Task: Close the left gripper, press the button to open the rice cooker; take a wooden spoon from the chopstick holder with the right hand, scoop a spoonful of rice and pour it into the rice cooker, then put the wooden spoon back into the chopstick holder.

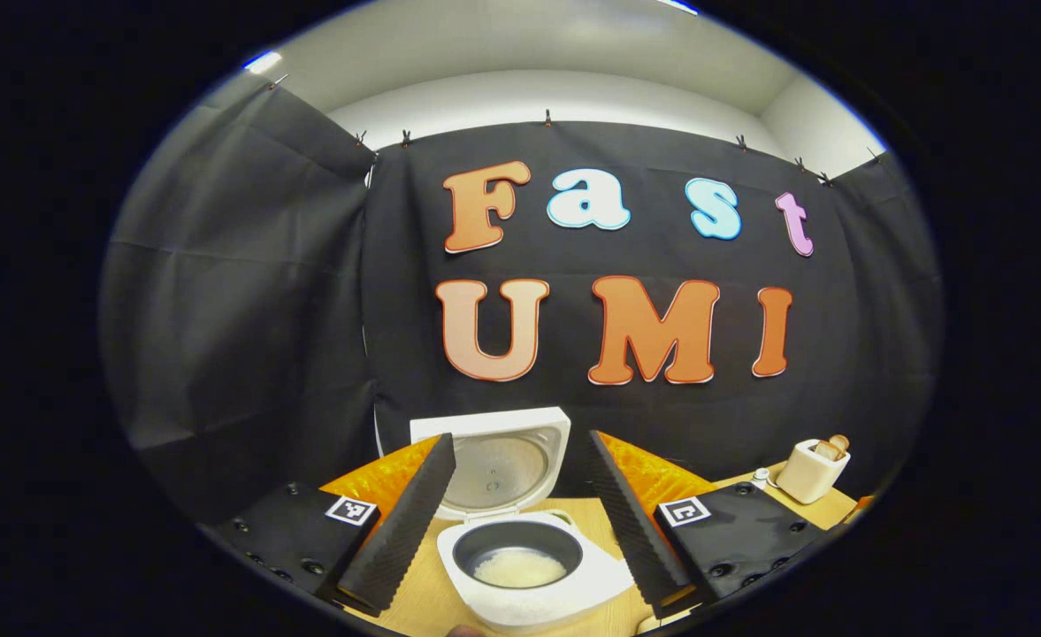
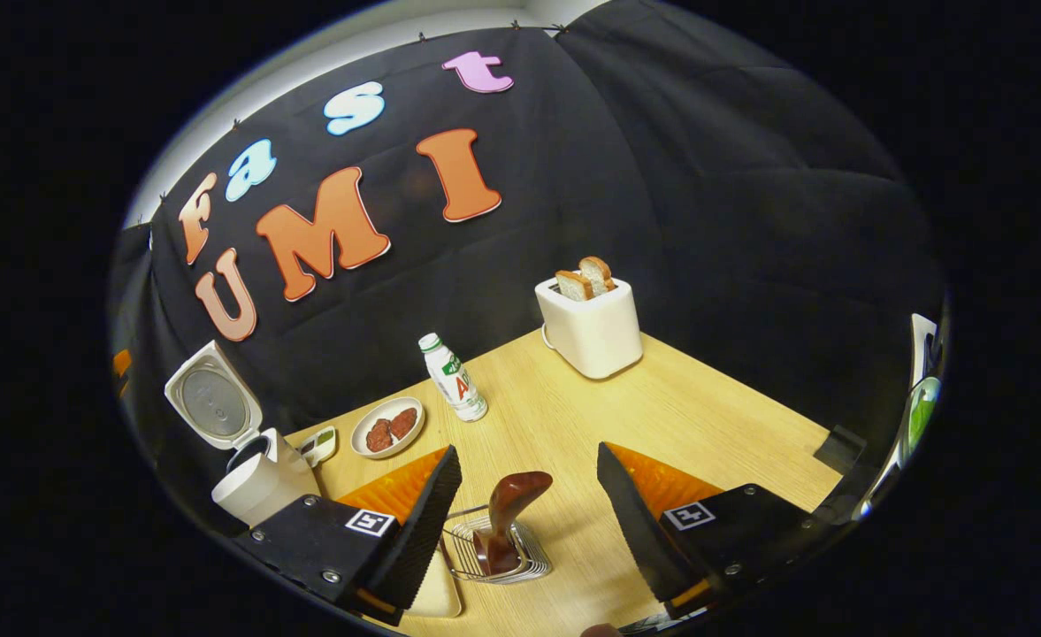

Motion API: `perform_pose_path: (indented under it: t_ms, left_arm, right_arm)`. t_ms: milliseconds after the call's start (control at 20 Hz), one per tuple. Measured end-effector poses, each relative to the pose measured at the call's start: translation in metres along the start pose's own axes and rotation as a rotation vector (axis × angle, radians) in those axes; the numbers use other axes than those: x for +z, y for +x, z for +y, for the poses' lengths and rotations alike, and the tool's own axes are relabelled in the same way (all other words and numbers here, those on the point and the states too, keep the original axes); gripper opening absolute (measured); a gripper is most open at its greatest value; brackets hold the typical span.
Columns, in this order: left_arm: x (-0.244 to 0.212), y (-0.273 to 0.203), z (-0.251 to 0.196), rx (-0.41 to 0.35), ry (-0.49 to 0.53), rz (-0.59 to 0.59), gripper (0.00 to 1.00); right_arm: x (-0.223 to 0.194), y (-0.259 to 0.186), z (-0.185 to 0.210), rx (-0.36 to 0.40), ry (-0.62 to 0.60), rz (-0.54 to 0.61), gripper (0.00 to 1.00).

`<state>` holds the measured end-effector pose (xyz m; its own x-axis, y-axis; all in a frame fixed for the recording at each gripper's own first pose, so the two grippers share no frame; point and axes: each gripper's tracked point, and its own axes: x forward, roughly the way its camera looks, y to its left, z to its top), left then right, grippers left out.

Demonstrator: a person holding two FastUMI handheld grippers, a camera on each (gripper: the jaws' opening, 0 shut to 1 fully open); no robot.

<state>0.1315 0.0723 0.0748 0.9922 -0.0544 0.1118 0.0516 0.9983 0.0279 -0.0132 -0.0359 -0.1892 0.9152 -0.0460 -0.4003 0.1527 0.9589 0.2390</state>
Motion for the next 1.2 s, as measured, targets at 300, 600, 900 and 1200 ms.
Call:
perform_pose_path:
  t_ms: [300,600,900,1200]
  left_arm:
    - [0.012,0.089,0.004,0.000,0.011,0.014,1.00]
    - [-0.019,0.189,0.023,0.010,-0.033,0.099,1.00]
    - [-0.058,0.252,0.039,0.027,-0.031,0.185,1.00]
    - [-0.093,0.279,0.041,0.027,-0.054,0.261,1.00]
  right_arm:
    - [0.030,-0.016,0.002,-0.023,0.022,-0.063,0.95]
    - [0.043,-0.018,0.000,-0.074,0.019,-0.093,0.95]
    - [0.048,-0.015,0.000,-0.115,0.013,-0.093,0.95]
    - [0.050,-0.009,0.011,-0.123,0.004,-0.082,0.95]
